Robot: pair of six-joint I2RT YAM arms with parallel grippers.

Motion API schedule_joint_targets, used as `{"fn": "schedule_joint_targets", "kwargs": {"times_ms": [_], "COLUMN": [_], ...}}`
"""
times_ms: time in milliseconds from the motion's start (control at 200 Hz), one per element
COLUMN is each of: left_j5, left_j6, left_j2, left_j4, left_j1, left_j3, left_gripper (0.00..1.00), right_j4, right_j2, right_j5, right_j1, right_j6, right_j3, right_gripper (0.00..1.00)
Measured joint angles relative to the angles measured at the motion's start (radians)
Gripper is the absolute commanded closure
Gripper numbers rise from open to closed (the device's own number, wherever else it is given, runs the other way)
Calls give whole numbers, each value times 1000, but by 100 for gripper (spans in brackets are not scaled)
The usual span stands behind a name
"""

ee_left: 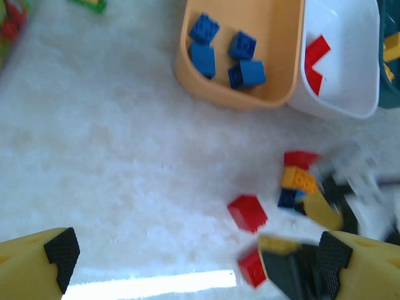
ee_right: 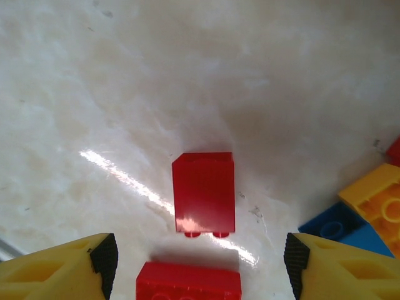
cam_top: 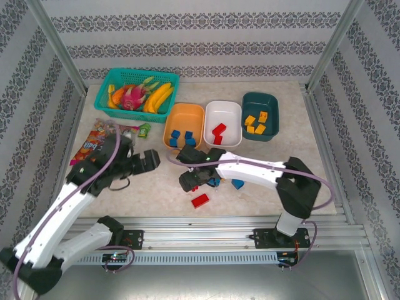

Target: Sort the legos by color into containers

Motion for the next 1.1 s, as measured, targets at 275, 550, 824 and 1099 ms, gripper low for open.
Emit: {"fn": "schedule_joint_targets", "kwargs": {"times_ms": [275,550,824,1099], "left_j5": [63,102,172,257], "left_j6": [-151,-187,-209,-212], "left_j2": [-325,-347,-332,-80], "left_j4": [-34,-40,38,243], "left_j1": [0,0,0,0], "left_j3": [-197,-217,-236,-166], "left_gripper": [0,0,0,0], "right_j4": [-60,-83,-106,-130], "right_j2": [200,284,259,59], "right_j5": [1,17,31,37], "right_j1": [0,0,-8,-248], "right_j6": [-19,-27,-20,-24], "right_j3": [104,178,183,239], "right_gripper": [37,69,81,81]}}
